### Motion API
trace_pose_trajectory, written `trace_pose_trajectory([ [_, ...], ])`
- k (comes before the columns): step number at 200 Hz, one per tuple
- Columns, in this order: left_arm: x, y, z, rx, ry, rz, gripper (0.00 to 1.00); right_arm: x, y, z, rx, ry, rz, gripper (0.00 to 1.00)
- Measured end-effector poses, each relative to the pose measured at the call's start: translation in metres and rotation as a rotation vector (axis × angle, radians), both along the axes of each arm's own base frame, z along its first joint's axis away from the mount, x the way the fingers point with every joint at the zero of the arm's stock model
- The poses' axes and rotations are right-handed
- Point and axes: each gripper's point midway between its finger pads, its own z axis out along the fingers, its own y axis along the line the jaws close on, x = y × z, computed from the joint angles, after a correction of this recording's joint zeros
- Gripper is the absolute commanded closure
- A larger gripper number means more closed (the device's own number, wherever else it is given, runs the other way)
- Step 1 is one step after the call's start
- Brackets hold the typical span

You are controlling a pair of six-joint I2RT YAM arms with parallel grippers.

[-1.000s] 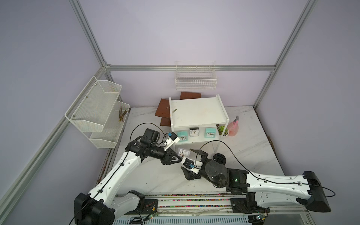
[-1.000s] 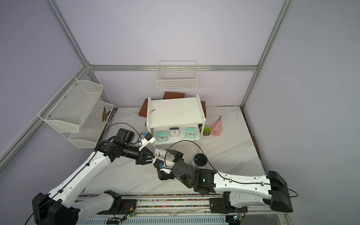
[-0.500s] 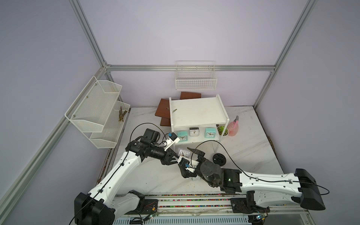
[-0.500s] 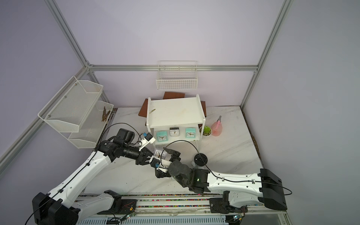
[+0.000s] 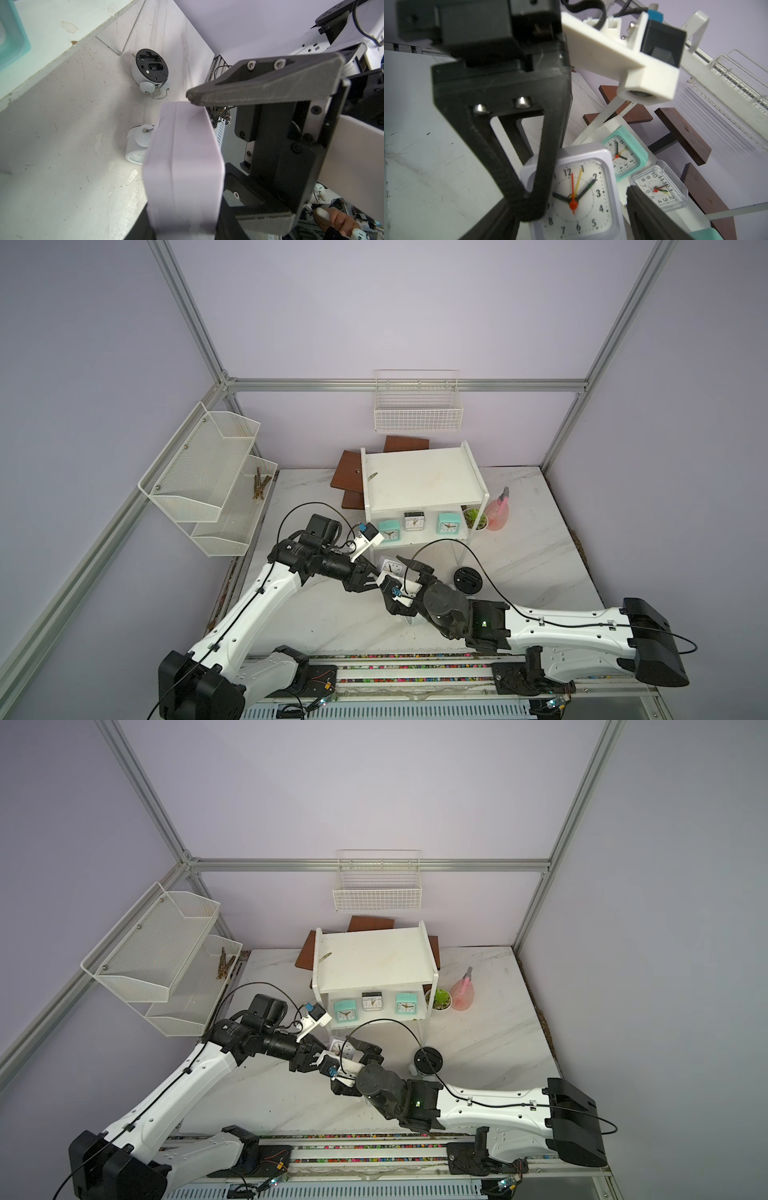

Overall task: Place the alarm clocks on the shelf by style
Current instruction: Pick up the alarm from the center of the board.

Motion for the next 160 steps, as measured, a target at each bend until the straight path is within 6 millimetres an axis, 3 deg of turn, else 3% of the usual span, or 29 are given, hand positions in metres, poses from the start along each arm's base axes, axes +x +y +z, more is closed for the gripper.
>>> trace_pose_trajectory([
  [52,0.000,0.000,0.000,0.000,0.010,0.004,0.79,0.001,0.000,-0.003,-0.011,0.000,-0.004,0.32],
  [56,0.000,0.000,0.000,0.000,0.010,0.004,0.78,0.001,0.000,-0.003,-0.013,-0.001,-0.005,0.39],
  [73,0.000,0.001,0.000,0.000,0.016,0.009,0.73,0.001,-0.001,-0.004,-0.012,0.005,-0.007,0.47],
  [85,0.000,0.001,0.000,0.000,0.016,0.008,0.65,0.001,-0.001,-0.004,-0.012,0.006,-0.007,0.49],
  [101,0.000,0.000,0.001,-0.003,0.012,0.007,0.39,0.000,-0.001,-0.004,-0.007,0.010,-0.007,0.51],
  [120,-0.002,0.000,0.003,-0.011,-0.008,-0.004,0.25,0.000,-0.003,-0.007,0.011,0.026,-0.015,0.52],
  [160,-0.005,0.004,0.016,-0.017,-0.109,-0.003,0.13,-0.001,-0.028,-0.016,0.086,0.083,-0.073,0.53],
])
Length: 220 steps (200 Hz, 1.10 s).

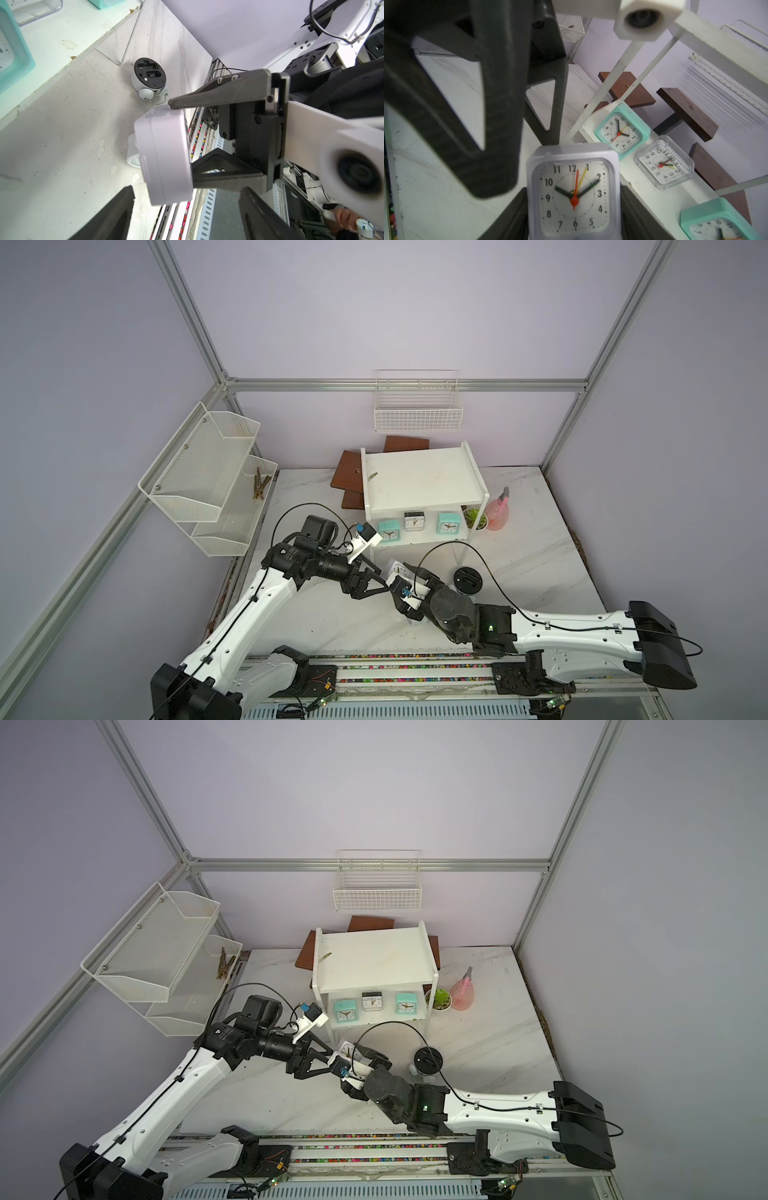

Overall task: Place the alarm clocks on the shelf by style
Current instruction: Pick up the alarm from the center of the board, then place the alarm on the shelf.

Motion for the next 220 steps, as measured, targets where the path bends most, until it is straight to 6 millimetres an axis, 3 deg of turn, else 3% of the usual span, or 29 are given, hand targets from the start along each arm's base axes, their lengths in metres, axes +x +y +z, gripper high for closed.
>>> trace_pose_trajectory([
  [52,0.007,0.011,0.022,0.003,-0.216,0.087,0.09,0.017,-0.060,0.011,0.317,0.075,-0.261,0.54],
  [80,0.012,0.014,0.020,0.022,-0.246,0.118,0.08,0.028,-0.091,0.011,0.520,0.112,-0.379,0.56],
  [115,0.018,0.017,0.012,0.050,-0.253,0.143,0.06,0.047,-0.114,0.005,0.686,0.106,-0.464,0.57],
  [143,0.022,0.018,0.012,0.061,-0.271,0.155,0.04,0.064,-0.112,0.004,0.737,0.080,-0.483,0.58],
  [220,0.036,0.023,-0.004,0.100,-0.314,0.196,0.02,0.082,-0.060,-0.018,0.705,-0.037,-0.385,0.59],
])
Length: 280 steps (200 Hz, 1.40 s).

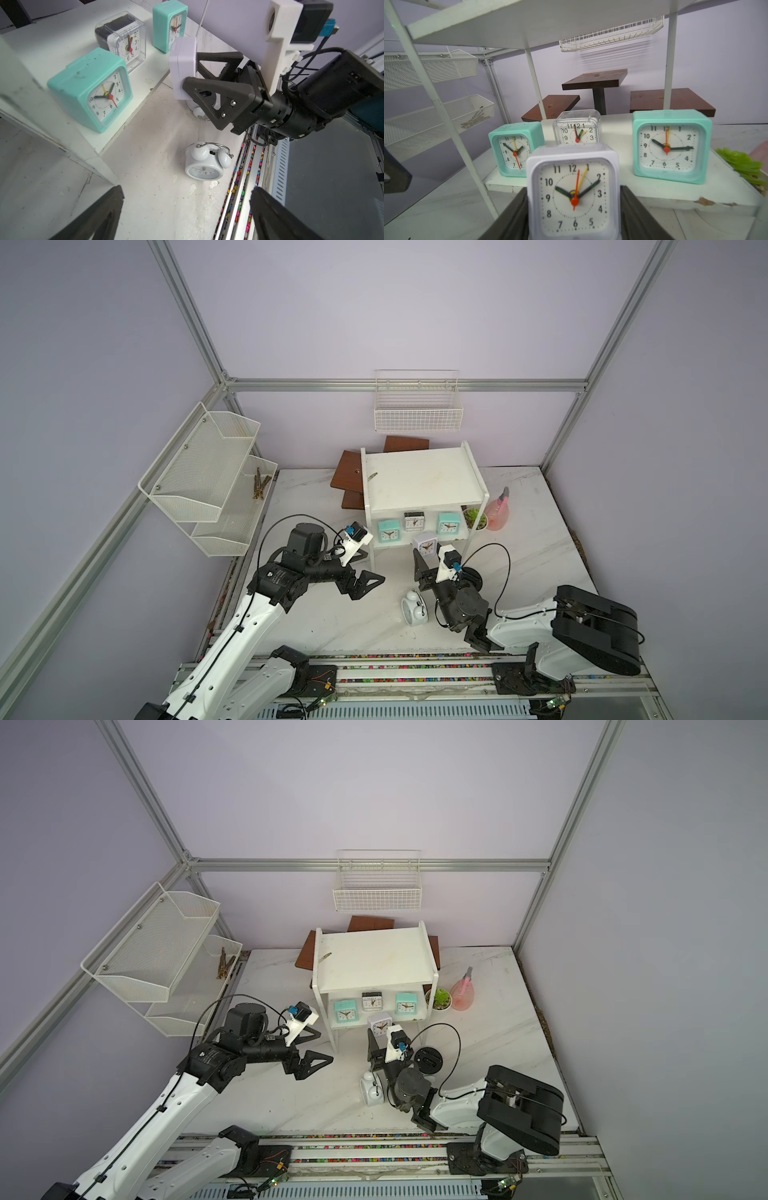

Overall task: Place the alarm clocks on the shelf by style
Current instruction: Place the alarm on the shelf.

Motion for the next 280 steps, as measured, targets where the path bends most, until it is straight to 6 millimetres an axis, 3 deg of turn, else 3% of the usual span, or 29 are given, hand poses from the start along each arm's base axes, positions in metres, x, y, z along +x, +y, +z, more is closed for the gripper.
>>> trace_pose_trajectory([
  [63,0.003,0.000,-0.005,0.002,-0.009,0.005,0.01,0.011,0.020,0.011,0.041,-0.081,-0.031,0.59],
  [130,0.003,0.000,-0.010,0.007,-0.009,0.001,0.00,0.023,0.028,0.001,0.010,-0.084,-0.102,0.60],
  [280,0.003,0.000,-0.013,0.010,-0.016,-0.004,0.00,0.034,0.021,-0.005,-0.047,-0.068,-0.231,0.59],
])
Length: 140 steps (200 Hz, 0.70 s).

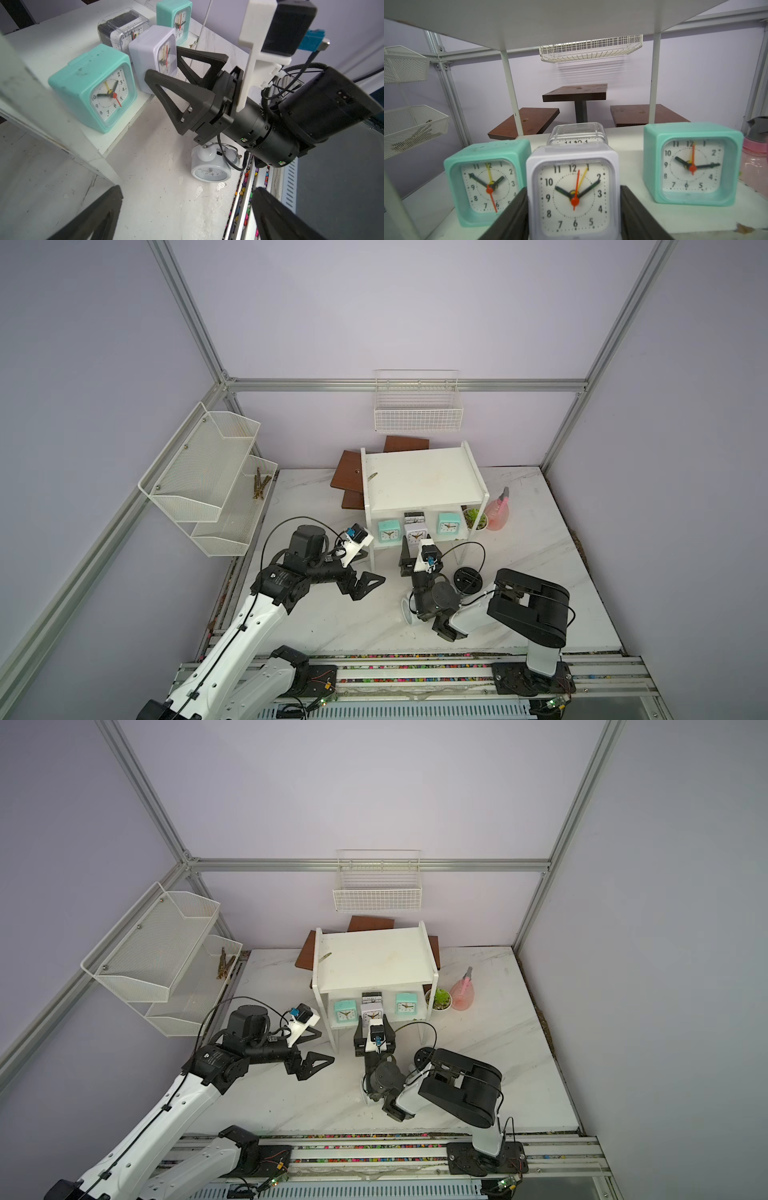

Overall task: Place the alarm clocks on the shelf by style
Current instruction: Place the alarm on the shelf.

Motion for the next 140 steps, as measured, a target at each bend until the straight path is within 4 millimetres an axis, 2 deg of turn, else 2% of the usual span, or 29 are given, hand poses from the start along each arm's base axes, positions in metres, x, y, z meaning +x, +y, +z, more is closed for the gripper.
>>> trace_pose_trajectory([
  [95,0.000,0.000,-0.002,0.002,0.004,0.000,0.00,0.003,-0.002,0.000,-0.016,0.001,-0.023,0.59],
  [140,0.000,0.000,-0.002,0.002,0.004,0.000,0.00,-0.004,-0.015,0.004,-0.026,-0.001,-0.021,0.59],
])
